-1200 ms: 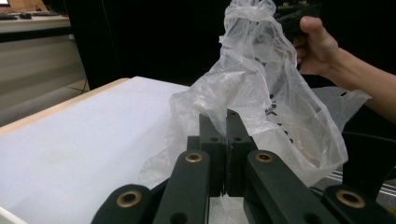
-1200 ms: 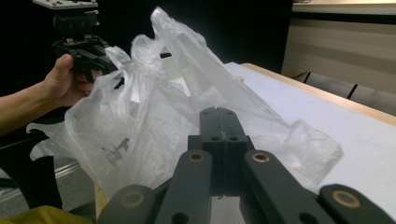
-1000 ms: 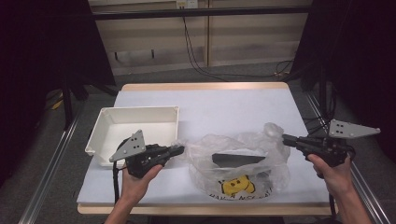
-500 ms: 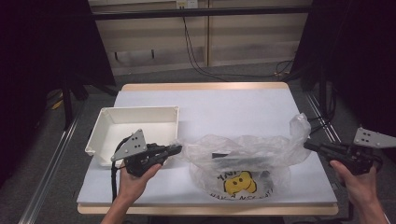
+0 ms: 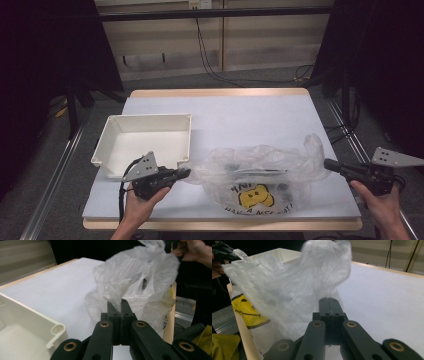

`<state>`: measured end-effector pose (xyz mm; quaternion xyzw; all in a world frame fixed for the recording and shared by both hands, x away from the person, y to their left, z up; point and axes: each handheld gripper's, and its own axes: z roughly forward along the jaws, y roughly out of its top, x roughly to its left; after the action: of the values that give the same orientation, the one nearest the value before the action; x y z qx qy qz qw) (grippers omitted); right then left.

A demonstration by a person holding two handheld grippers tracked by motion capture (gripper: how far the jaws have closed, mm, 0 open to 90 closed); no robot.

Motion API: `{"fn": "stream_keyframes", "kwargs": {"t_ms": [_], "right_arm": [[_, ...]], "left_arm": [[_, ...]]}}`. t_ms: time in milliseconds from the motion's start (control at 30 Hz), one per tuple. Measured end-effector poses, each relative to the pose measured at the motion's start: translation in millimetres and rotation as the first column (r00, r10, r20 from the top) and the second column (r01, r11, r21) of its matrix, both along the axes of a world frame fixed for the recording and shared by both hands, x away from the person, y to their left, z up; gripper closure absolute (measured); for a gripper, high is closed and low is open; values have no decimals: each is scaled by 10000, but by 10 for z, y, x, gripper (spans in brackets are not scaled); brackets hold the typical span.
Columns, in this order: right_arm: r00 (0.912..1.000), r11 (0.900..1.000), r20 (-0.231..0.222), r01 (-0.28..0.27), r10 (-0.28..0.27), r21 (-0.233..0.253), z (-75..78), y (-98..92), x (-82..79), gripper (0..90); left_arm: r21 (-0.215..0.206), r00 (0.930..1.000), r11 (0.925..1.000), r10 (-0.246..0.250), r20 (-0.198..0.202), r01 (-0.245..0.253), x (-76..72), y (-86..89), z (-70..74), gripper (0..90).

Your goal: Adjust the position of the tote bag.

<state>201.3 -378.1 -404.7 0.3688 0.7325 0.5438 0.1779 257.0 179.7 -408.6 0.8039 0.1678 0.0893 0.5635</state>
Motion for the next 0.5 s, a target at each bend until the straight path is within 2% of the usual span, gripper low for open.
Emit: {"fn": "stream_keyframes", "kwargs": {"t_ms": [100, 133, 167, 300, 367, 400, 433, 500], "right_arm": [[9994, 9989, -216, -274, 266, -382, -79, 118, 31, 900], [9992, 9988, -264, -326, 316, -379, -99, 131, 41, 900], [9988, 9983, -328, -376, 362, -450, -128, 152, 55, 900], [9980, 9967, -509, -401, 365, -707, -203, 202, 90, 900], [9975, 9962, -611, -402, 355, -777, -241, 215, 112, 900], [9967, 9945, -736, -409, 339, -965, -290, 226, 132, 900], [9967, 9945, -736, -409, 339, -965, -290, 226, 132, 900], [9955, 9937, -904, -362, 266, -1065, -348, 221, 149, 900]], "left_arm": [[608, 10000, 9981, -68, 26, 66, -17, -70, -78, 900], [889, 10000, 9960, 74, -29, -71, -10, -85, -136, 900], [889, 10000, 9960, 74, -29, -71, -10, -85, -136, 900], [1322, 9998, 9912, 106, -158, -84, 28, -92, -248, 900], [1655, 9996, 9862, 106, -249, -63, 25, -97, -297, 900], [1928, 9996, 9812, 2, -296, 55, 14, -96, -346, 900], [1928, 9996, 9812, 2, -296, 55, 14, -96, -346, 900], [2182, 9993, 9759, 15, -373, 67, -3, -93, -396, 900]]}}
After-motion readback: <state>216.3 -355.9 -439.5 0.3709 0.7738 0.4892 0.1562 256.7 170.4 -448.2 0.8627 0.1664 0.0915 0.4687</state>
